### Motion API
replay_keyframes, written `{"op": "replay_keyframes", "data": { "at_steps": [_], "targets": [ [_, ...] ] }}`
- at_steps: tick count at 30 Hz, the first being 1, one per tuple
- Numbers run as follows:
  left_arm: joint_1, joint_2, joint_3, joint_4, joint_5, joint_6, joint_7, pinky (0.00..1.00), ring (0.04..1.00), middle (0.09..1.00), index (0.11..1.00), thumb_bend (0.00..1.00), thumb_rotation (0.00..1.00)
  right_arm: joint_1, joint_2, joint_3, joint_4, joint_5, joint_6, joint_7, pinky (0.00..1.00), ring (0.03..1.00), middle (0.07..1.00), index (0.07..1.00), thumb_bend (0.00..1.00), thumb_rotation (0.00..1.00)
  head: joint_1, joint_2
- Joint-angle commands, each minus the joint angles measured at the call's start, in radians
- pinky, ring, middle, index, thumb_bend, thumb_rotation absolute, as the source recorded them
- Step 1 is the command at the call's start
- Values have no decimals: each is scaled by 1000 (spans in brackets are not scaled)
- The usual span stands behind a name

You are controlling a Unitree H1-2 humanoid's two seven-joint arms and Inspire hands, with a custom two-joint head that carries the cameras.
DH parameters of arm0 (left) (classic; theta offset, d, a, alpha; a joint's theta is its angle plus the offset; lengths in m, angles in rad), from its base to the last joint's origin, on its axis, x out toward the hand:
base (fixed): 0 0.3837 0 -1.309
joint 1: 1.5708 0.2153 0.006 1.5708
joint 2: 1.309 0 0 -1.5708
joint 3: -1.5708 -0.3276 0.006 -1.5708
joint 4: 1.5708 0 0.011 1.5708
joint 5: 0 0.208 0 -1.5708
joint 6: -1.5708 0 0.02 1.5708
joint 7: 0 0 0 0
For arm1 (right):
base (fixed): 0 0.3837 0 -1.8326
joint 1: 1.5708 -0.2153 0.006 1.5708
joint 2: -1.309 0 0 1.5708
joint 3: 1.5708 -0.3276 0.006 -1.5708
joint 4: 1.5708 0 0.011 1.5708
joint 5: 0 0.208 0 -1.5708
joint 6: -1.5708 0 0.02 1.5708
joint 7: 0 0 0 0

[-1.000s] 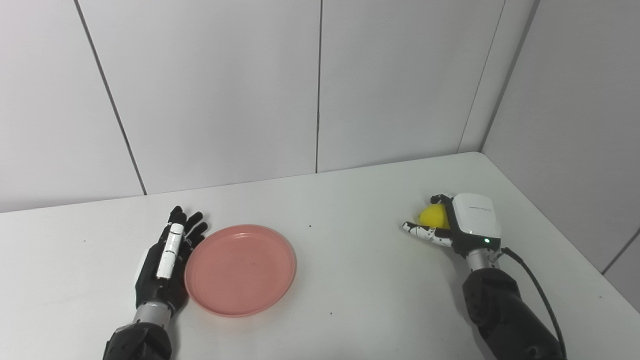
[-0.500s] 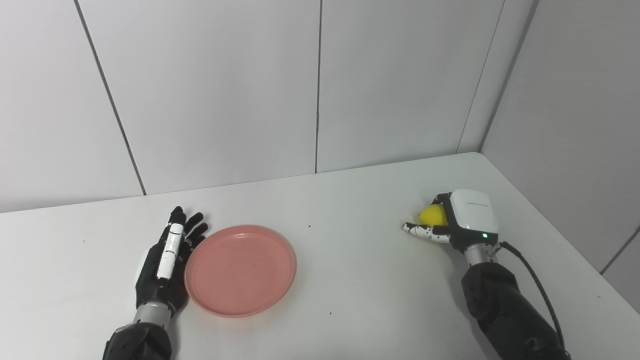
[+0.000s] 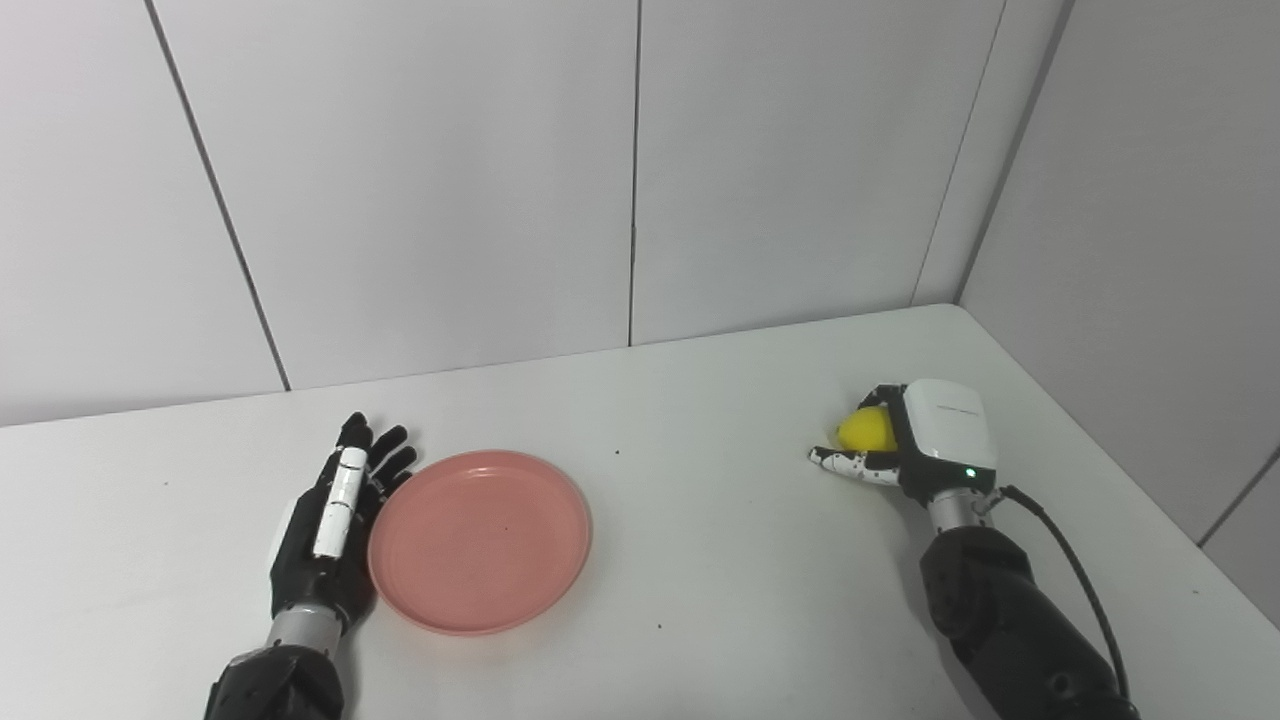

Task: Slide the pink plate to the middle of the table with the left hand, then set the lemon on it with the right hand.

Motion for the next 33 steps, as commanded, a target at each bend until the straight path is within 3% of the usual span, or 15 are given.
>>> {"op": "replay_keyframes", "data": {
  "at_steps": [1,9,14,18,21,28,33],
  "targets": [
    [22,-2,-3,19,8,45,16,913,866,861,952,727,680,3,-20,7,5,12,1,33,273,346,408,468,609,493,0,1],
    [21,-8,-2,21,7,48,20,904,864,861,956,730,676,7,-27,3,-59,21,19,53,250,320,386,464,606,470,6,-1],
    [23,-13,-5,14,9,51,23,889,860,850,950,729,678,12,-38,-2,-168,9,26,93,255,334,410,511,588,483,15,-1],
    [26,-18,-9,10,9,49,26,891,854,832,941,733,671,10,-39,-9,-239,-2,11,114,186,250,322,429,592,412,21,-1],
    [27,-22,-11,10,10,48,30,891,847,823,937,743,666,2,-41,-5,-286,-19,5,129,178,240,314,426,585,402,28,-1],
    [29,-40,-13,4,13,50,39,906,841,797,946,720,645,-30,-41,5,-329,-46,-47,112,128,178,239,288,608,417,85,0],
    [29,-50,-22,8,32,45,54,884,822,799,955,721,646,-50,-33,10,-363,-41,-48,152,120,168,228,278,609,419,112,-1]
  ]
}}
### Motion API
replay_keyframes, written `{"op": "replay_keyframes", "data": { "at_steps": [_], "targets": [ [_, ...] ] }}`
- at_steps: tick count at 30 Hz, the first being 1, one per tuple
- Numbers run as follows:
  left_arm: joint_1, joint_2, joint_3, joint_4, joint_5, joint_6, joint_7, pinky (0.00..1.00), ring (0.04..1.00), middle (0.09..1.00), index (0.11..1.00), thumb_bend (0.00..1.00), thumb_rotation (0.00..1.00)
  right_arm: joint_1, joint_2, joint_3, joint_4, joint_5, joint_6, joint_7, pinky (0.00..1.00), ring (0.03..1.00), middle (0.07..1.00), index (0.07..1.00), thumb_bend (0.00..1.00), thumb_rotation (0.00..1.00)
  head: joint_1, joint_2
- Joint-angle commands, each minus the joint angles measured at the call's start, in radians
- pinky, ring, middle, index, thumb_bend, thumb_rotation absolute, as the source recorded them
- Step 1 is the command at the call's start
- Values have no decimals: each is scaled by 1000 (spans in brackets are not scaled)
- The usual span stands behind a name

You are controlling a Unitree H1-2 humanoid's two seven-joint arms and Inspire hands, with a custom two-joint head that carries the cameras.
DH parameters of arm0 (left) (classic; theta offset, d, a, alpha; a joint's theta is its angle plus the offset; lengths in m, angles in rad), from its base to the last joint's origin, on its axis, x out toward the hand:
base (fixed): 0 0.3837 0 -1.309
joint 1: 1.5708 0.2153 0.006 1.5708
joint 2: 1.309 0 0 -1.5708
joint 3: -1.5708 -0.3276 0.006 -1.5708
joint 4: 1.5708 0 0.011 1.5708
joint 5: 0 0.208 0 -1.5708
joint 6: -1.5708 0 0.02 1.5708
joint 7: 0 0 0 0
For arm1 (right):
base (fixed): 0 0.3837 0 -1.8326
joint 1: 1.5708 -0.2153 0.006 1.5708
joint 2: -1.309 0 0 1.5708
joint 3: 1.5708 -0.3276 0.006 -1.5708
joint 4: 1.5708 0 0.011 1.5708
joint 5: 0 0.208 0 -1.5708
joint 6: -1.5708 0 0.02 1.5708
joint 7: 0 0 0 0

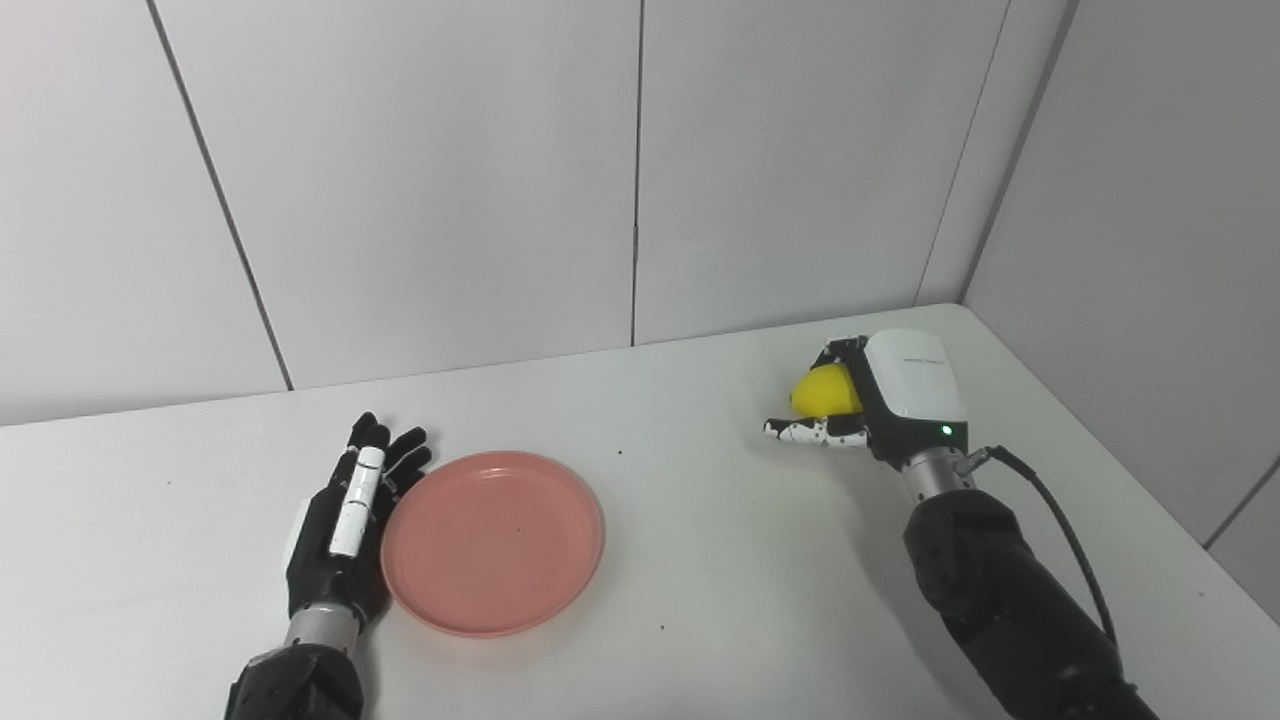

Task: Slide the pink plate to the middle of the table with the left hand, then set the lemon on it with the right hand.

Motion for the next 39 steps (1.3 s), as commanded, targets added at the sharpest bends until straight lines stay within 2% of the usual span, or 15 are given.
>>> {"op": "replay_keyframes", "data": {
  "at_steps": [1,7,15,19,25,36,39],
  "targets": [
    [24,-11,-12,23,13,41,17,878,819,800,958,723,649,-53,-14,-4,-40,-9,-34,-9,120,168,228,280,606,414,13,1],
    [22,-29,-12,25,14,41,26,885,823,797,975,718,632,-82,1,19,-29,-14,-42,-4,130,178,238,291,612,437,84,-1],
    [23,-46,-26,29,29,38,38,890,826,807,971,709,664,-115,25,50,-14,-13,-40,13,141,189,252,306,612,460,108,-15],
    [27,-61,-20,33,26,33,48,905,827,793,952,711,631,-130,46,68,-6,-17,-55,2,140,192,257,315,614,435,131,-18],
    [33,-71,-28,32,40,23,56,903,827,807,951,696,641,-141,63,88,-18,-17,-69,12,146,199,266,312,613,449,177,-23],
    [34,-86,-47,54,68,-5,64,882,823,813,943,695,672,-146,71,115,-44,-23,-92,43,143,198,267,328,593,467,250,-35],
    [31,-93,-50,61,72,-10,71,854,809,787,936,690,670,-149,73,120,-46,-24,-103,46,150,205,276,340,594,465,263,-38]
  ]
}}
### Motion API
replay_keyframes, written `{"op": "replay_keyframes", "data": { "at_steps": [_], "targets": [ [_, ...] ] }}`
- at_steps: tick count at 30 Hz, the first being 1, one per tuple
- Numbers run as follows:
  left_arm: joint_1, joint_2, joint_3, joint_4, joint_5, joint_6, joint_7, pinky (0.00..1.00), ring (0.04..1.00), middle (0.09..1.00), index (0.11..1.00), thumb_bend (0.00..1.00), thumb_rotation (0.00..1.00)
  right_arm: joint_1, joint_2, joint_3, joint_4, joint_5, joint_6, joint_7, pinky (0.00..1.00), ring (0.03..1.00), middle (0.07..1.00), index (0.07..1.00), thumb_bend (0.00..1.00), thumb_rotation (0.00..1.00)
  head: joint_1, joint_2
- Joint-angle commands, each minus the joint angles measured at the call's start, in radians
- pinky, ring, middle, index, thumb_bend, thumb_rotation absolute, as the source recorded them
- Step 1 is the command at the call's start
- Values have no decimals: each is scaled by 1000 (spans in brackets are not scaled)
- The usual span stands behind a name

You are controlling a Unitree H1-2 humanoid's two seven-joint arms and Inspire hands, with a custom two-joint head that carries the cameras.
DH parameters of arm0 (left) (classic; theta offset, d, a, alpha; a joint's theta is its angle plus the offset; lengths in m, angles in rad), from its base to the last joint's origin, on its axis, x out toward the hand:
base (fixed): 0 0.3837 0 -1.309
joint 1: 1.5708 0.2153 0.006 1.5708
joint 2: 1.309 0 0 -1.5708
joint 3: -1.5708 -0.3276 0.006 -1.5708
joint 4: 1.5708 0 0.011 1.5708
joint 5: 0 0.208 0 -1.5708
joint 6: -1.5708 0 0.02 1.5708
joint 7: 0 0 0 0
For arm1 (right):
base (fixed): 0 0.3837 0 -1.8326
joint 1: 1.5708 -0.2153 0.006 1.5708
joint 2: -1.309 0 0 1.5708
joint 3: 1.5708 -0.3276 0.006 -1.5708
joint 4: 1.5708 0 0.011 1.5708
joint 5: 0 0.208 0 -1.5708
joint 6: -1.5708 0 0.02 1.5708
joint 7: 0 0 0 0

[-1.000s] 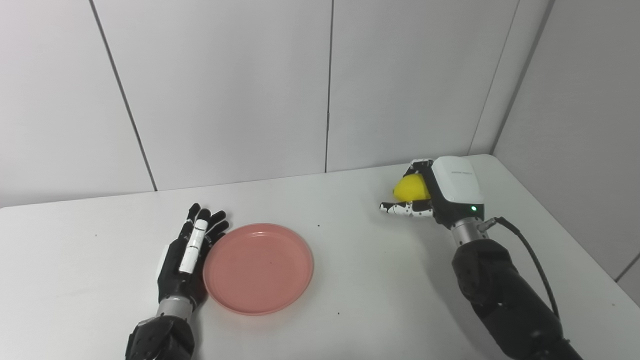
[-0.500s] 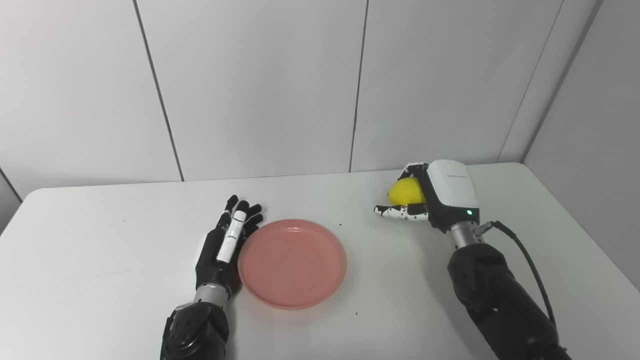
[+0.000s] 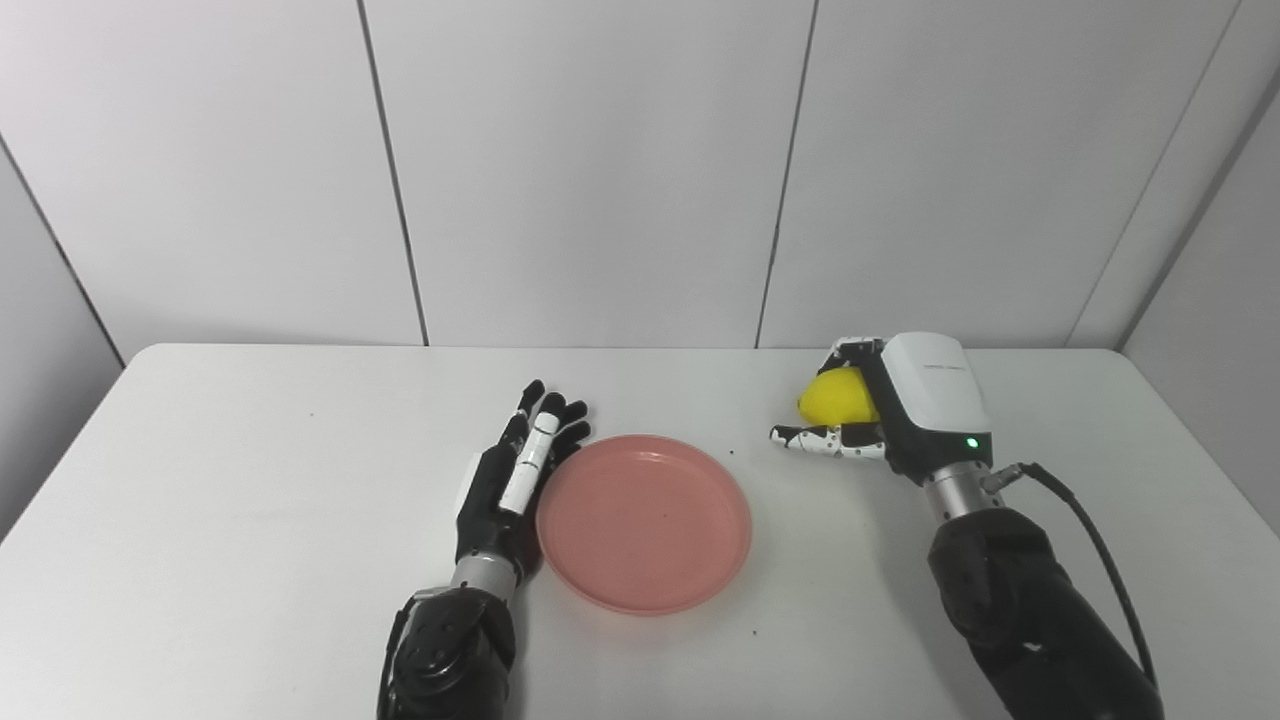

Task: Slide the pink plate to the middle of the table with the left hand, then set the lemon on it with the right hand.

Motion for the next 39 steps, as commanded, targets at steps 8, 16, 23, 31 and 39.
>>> {"op": "replay_keyframes", "data": {
  "at_steps": [8,16,23,31,39],
  "targets": [
    [23,-32,-1,54,10,20,25,845,796,774,913,694,645,-66,7,10,-50,-17,-53,13,171,231,306,381,602,457,25,-7],
    [22,-40,-1,59,15,24,25,841,805,793,913,726,657,-75,19,28,-62,-12,-60,57,171,235,307,355,599,432,38,-12],
    [19,-38,-3,68,16,18,21,842,810,787,905,714,666,-107,42,59,-37,-17,-94,54,165,220,292,342,607,421,33,-15],
    [15,-36,7,76,9,15,24,874,817,793,920,702,648,-127,80,78,-19,6,-111,109,180,239,316,380,597,440,27,-16],
    [15,-32,11,69,14,17,28,866,807,779,918,680,636,-136,113,101,-5,-4,-117,129,269,350,430,523,598,444,25,-15]
  ]
}}
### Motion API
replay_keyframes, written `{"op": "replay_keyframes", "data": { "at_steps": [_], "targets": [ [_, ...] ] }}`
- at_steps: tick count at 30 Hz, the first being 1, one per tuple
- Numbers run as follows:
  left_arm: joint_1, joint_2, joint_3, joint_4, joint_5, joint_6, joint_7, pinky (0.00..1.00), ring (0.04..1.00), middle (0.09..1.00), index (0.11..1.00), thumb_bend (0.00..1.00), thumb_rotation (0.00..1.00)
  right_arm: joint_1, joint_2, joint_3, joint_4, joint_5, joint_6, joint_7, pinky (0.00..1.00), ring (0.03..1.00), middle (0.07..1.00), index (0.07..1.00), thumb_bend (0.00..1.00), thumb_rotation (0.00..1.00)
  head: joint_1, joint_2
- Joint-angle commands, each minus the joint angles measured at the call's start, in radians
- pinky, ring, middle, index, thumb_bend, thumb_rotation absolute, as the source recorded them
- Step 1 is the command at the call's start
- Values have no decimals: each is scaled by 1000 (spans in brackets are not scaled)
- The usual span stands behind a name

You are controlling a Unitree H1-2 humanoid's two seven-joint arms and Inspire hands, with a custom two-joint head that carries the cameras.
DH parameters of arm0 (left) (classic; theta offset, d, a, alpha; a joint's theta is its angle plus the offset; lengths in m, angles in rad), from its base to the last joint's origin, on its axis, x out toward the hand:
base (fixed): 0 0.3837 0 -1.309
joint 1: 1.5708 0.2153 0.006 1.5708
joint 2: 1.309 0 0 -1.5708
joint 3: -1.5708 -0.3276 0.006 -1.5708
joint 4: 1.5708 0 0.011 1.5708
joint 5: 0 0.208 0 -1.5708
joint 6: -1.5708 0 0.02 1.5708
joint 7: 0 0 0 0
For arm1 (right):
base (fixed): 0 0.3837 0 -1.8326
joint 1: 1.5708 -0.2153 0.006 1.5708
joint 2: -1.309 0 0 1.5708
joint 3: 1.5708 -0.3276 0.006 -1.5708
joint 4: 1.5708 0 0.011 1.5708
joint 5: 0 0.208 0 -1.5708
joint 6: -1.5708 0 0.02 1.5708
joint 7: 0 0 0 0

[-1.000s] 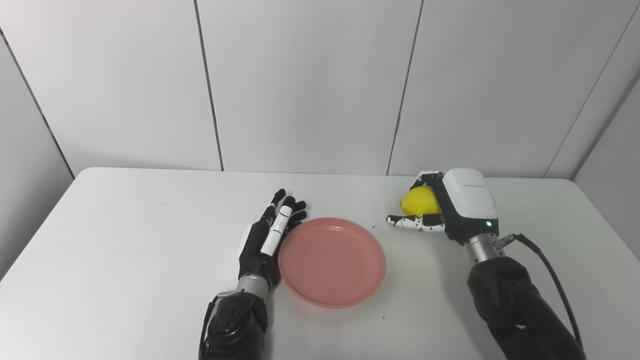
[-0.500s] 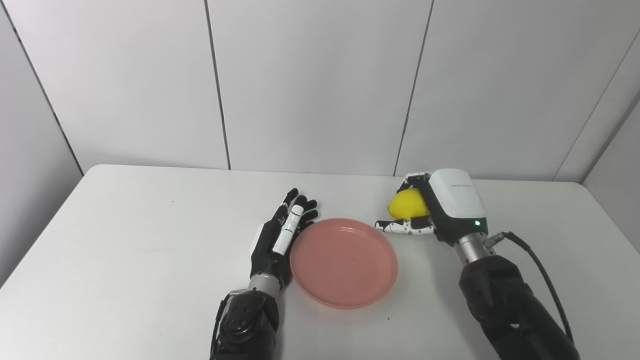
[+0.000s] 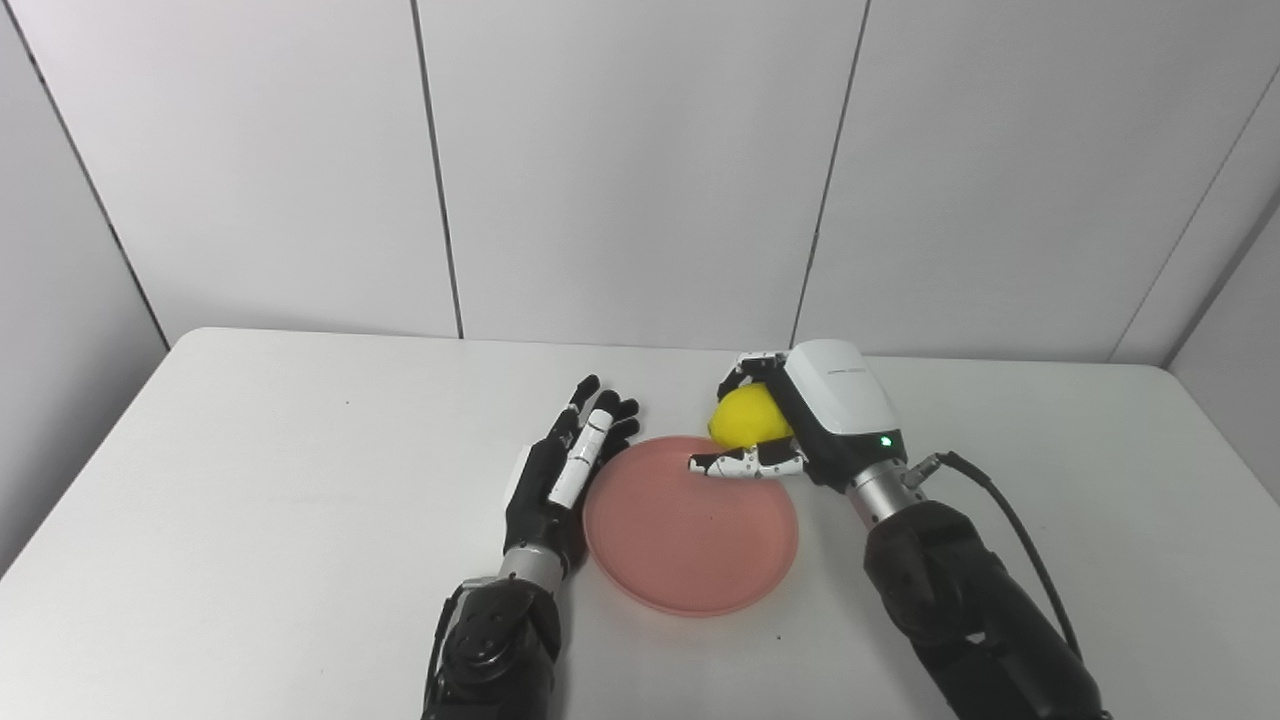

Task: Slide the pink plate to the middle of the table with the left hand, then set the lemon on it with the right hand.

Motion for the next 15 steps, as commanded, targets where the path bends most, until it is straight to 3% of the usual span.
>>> {"op": "replay_keyframes", "data": {
  "at_steps": [1,5,7,10,15],
  "targets": [
    [26,1,6,36,4,45,19,866,808,779,918,679,635,-60,7,-1,-13,-8,-39,-9,269,351,432,528,597,448,0,2],
    [20,5,6,44,6,40,18,871,819,779,929,683,651,-70,12,17,2,-22,-48,-4,291,382,445,541,594,478,1,2],
    [19,6,7,44,6,41,21,882,815,780,932,686,656,-79,13,30,20,-26,-58,1,260,328,394,472,591,466,-1,2],
    [17,7,8,47,8,41,21,900,826,776,929,689,659,-91,12,45,43,-31,-71,12,261,338,418,496,586,459,-1,2],
    [9,8,6,69,29,9,36,899,832,773,916,676,880,-100,18,60,76,-20,-103,17,198,271,352,511,590,439,-9,0]
  ]
}}
